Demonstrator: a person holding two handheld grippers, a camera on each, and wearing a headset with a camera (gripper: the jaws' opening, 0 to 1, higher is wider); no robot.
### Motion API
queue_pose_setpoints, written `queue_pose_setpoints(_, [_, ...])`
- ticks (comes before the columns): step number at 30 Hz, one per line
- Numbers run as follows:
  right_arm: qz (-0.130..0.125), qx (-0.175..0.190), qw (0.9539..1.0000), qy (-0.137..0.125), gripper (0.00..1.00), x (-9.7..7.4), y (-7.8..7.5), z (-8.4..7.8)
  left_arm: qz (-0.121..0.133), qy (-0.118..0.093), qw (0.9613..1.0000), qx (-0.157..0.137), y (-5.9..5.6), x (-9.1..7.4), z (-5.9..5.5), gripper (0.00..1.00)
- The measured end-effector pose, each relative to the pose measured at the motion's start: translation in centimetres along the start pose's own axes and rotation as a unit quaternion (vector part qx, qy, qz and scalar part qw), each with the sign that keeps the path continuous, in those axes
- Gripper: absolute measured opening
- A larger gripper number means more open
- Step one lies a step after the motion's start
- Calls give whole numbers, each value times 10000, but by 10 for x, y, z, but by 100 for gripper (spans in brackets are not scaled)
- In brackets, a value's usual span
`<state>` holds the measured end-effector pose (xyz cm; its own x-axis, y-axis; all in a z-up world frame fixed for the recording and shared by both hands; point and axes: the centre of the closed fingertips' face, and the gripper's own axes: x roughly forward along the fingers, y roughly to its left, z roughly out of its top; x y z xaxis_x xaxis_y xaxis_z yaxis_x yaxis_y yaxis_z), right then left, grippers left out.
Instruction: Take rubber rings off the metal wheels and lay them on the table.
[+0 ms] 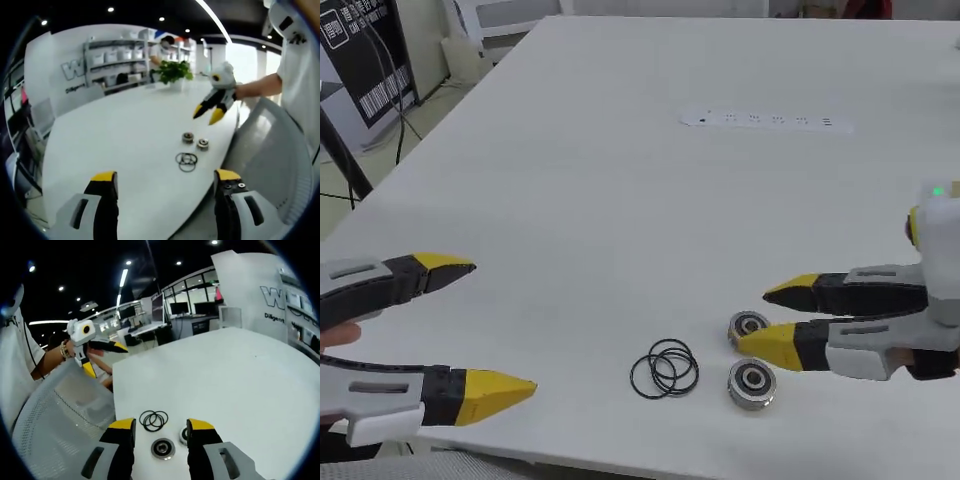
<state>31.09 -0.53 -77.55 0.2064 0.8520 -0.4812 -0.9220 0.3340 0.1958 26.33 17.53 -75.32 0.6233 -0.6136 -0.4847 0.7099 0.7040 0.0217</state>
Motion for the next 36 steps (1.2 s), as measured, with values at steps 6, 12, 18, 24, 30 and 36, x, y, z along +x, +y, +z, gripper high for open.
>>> queue_pose_setpoints(6, [-224, -67, 9988, -425, 50, -23, 0, 7, -60, -59, 10000, -25, -4, 0, 2, 81])
queue_pose_setpoints(12, [-617, -62, 9951, -775, 75, -44, -4, 14, -108, -50, 9999, -41, -4, -2, -2, 81])
queue_pose_setpoints(18, [-987, 199, 9911, -872, 91, -57, -10, 3, -100, -162, 9998, -25, -2, -5, -3, 85])
queue_pose_setpoints(24, [-1183, 488, 9882, -840, 99, -66, -14, -15, 19, -212, 9997, -118, 3, -8, -7, 97])
queue_pose_setpoints(30, [-1331, 784, 9859, -640, 99, -69, -19, -40, 169, -224, 9993, -233, 8, -13, -13, 100])
queue_pose_setpoints(36, [-1400, 967, 9852, -216, 99, -67, -17, -70, 252, -314, 9983, -424, 11, -17, -14, 100])
